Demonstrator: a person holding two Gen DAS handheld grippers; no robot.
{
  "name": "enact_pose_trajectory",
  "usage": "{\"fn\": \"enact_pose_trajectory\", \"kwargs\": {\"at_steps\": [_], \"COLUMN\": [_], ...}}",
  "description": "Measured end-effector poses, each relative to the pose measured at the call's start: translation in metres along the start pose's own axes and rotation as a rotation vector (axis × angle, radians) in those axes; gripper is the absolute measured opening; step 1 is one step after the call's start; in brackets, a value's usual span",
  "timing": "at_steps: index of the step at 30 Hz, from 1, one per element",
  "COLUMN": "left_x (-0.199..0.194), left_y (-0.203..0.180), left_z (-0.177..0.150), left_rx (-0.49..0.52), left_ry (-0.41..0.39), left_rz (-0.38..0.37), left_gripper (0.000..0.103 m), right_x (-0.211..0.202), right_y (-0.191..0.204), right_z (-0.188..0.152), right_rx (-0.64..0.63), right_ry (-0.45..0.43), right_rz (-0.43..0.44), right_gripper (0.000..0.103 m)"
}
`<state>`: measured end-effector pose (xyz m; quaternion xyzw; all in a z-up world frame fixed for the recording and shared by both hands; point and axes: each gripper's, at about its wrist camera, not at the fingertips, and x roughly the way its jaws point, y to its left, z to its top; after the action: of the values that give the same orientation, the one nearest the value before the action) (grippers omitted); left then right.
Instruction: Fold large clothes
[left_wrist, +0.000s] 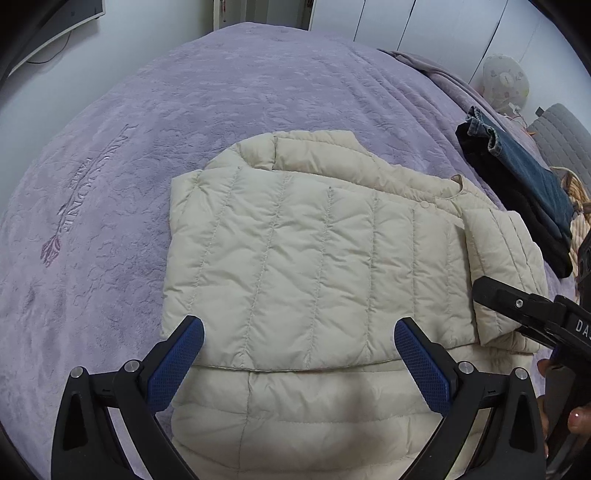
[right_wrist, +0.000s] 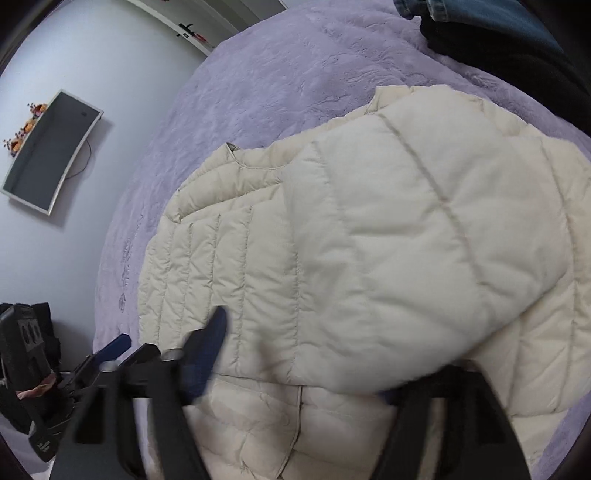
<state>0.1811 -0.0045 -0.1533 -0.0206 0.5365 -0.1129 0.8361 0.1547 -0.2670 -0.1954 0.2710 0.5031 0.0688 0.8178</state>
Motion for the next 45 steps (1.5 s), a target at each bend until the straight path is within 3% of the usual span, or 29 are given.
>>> {"fn": "enact_pose_trajectory", "kwargs": {"at_steps": [9, 11, 13, 15, 18, 25, 32, 33, 34, 36, 38, 42, 43, 44, 45], "left_x": [0.004, 0.005, 0.005, 0.005, 0.006, 0.009, 0.026, 0.029, 0.031, 0.036, 0.04, 0.045, 0.046, 0.047, 0.05], "left_y": [0.002, 0.005, 0.008, 0.012, 0.017, 0.038, 0.033, 0.03, 0.028, 0.022, 0.014, 0.002, 0.001, -0.001, -0.003], "left_z": [0.012, 0.015, 0.017, 0.02, 0.022, 0.031, 0.034, 0.034, 0.034, 0.034, 0.035, 0.037, 0.038, 0.038, 0.038], "left_rx": [0.002, -0.008, -0.017, -0.025, -0.041, -0.137, -0.175, -0.174, -0.17, -0.156, -0.136, -0.097, -0.086, -0.072, -0.06], "left_ry": [-0.021, -0.021, -0.021, -0.02, -0.015, 0.015, 0.087, 0.096, 0.106, 0.124, 0.132, 0.131, 0.13, 0.134, 0.147], "left_rz": [-0.074, -0.104, -0.134, -0.165, -0.193, -0.421, -0.599, -0.608, -0.613, -0.613, -0.606, -0.513, -0.49, -0.472, -0.459], "left_gripper": [0.103, 0.103, 0.103, 0.103, 0.103, 0.103, 0.103, 0.103, 0.103, 0.103, 0.103, 0.103, 0.095, 0.079, 0.069], "right_x": [-0.059, -0.063, -0.063, -0.062, -0.056, -0.018, 0.03, 0.033, 0.034, 0.03, 0.024, 0.006, 0.001, -0.003, -0.008], "right_y": [-0.035, -0.043, -0.047, -0.042, -0.01, 0.072, 0.096, 0.095, 0.093, 0.088, 0.085, 0.065, 0.059, 0.055, 0.05], "right_z": [-0.007, -0.003, 0.002, 0.007, 0.016, 0.004, -0.023, -0.026, -0.028, -0.032, -0.034, -0.037, -0.036, -0.037, -0.036], "right_rx": [0.211, 0.252, 0.273, 0.247, 0.099, -0.26, -0.366, -0.36, -0.348, -0.334, -0.331, -0.276, -0.261, -0.247, -0.233], "right_ry": [-0.174, -0.19, -0.196, -0.207, -0.211, -0.106, 0.069, 0.088, 0.104, 0.106, 0.107, 0.098, 0.095, 0.092, 0.089], "right_rz": [-0.061, -0.066, -0.054, -0.045, -0.066, -0.072, -0.083, -0.076, -0.057, -0.031, -0.042, -0.036, -0.034, -0.036, -0.041], "right_gripper": [0.086, 0.065, 0.02, 0.015, 0.015, 0.015, 0.018, 0.031, 0.056, 0.071, 0.071, 0.071, 0.071, 0.071, 0.071]}}
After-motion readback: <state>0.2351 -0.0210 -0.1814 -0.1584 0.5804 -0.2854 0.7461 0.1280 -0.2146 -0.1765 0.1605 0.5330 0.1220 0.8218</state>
